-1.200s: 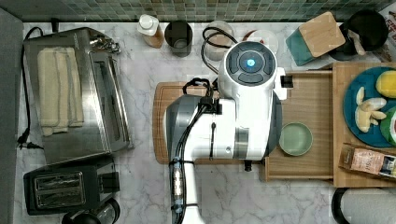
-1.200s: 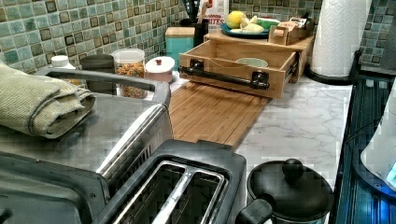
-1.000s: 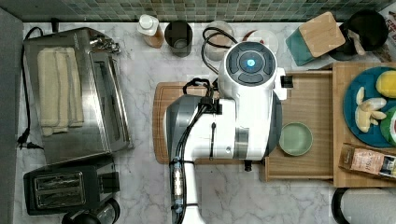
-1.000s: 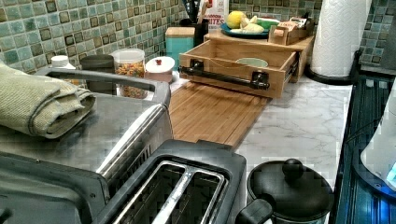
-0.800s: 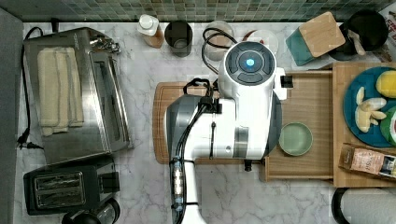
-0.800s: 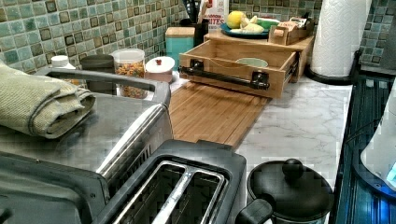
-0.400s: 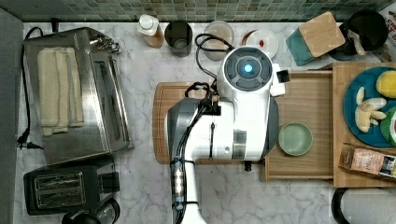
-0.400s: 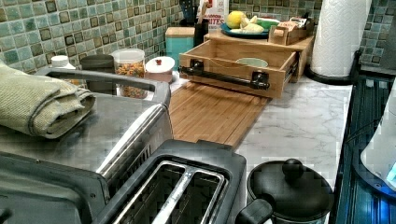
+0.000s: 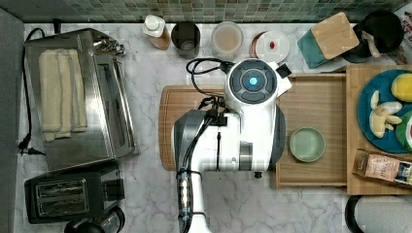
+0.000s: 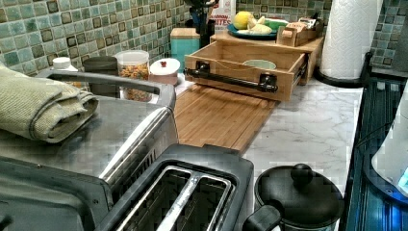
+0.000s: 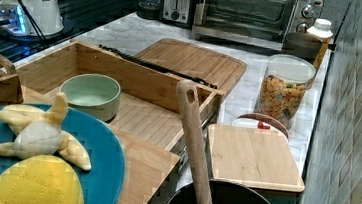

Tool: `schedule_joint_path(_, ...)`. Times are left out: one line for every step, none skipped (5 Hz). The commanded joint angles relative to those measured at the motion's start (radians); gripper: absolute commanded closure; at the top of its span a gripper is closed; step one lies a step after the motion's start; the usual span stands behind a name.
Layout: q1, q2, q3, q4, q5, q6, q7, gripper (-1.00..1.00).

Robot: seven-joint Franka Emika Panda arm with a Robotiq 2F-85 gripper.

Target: Close the drawer.

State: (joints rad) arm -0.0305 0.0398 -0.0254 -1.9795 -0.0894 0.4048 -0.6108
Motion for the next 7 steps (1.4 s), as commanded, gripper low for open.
schedule_joint_path(0.067,-0.034,0.081,-0.152,-0.037,0.162,-0.028,1.0)
schedule_joint_path(0.078,0.039,0.088,-0.121,-0.056,0.136,-0.028,1.0)
schedule_joint_path(0.056,0.099,0.089,-0.115,-0.073,0.163,-0.053,1.0)
schedule_joint_path(0.0,0.085,0.131,-0.222,-0.149,0.318,-0.013,1.0)
schedule_joint_path(0.04,0.108,0.09,-0.236,-0.179,0.33,0.023,1.0)
schedule_joint_path(0.036,0.148,0.082,-0.229,-0.207,0.316,0.043,1.0)
schedule_joint_path(0.019,0.141,0.064,-0.277,-0.224,0.403,0.019,1.0)
